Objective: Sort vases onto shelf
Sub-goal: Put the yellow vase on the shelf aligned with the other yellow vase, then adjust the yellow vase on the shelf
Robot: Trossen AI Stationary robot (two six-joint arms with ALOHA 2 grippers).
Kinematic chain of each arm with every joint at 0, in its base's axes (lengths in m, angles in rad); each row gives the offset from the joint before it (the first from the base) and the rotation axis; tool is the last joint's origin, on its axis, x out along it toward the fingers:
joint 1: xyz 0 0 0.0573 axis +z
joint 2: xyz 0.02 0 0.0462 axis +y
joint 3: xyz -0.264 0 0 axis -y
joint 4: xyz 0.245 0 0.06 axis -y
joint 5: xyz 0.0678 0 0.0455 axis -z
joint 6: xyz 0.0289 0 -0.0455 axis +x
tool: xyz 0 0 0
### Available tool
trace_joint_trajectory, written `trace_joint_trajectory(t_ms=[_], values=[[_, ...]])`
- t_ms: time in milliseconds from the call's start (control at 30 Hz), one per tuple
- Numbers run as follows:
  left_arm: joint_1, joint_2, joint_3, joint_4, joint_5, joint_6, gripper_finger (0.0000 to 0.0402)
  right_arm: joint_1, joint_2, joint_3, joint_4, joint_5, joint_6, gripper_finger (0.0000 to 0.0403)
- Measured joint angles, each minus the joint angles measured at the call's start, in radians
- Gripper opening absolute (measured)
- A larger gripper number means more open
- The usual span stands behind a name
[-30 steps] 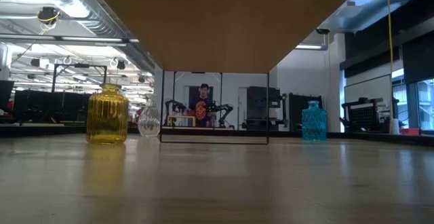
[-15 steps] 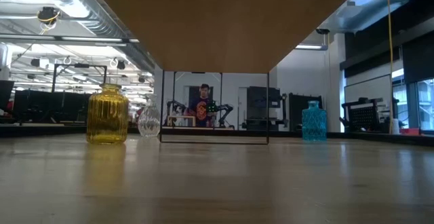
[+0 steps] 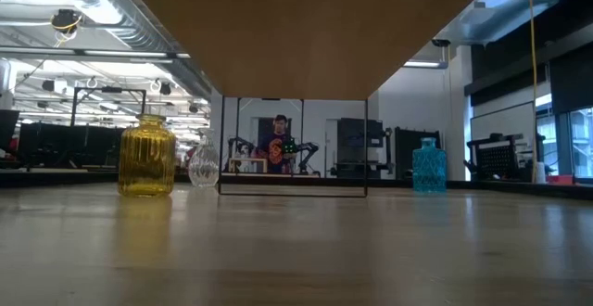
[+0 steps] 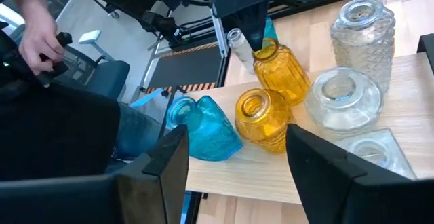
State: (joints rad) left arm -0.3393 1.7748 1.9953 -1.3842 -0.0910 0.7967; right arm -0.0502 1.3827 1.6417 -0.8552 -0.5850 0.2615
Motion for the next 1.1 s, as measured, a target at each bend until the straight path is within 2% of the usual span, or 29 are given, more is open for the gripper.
trace_joint_trajectory(t_ms=[300, 833, 933, 1000, 1100], values=[[0.001, 0.000, 0.000, 0.009, -0.051, -0.001, 0.0051, 0.000, 0.000, 0.000, -0.003, 0.001, 0.008, 0.0204], [-0.015, -0.034, 0.002, 0.037, -0.074, -0.070, 0.0051, -0.001, 0.000, 0.000, 0.003, -0.004, -0.005, 0.0205], [-0.029, -0.061, 0.002, 0.050, -0.126, -0.173, 0.0051, 0.038, 0.000, 0.000, 0.040, -0.027, -0.037, 0.0205], [-0.026, -0.085, 0.002, 0.047, -0.115, -0.329, 0.0051, 0.082, 0.000, 0.000, 0.046, -0.016, -0.081, 0.0204], [-0.003, -0.111, 0.002, 0.024, 0.030, -0.600, 0.0051, 0.156, 0.005, 0.000, 0.002, 0.020, -0.128, 0.0204]])
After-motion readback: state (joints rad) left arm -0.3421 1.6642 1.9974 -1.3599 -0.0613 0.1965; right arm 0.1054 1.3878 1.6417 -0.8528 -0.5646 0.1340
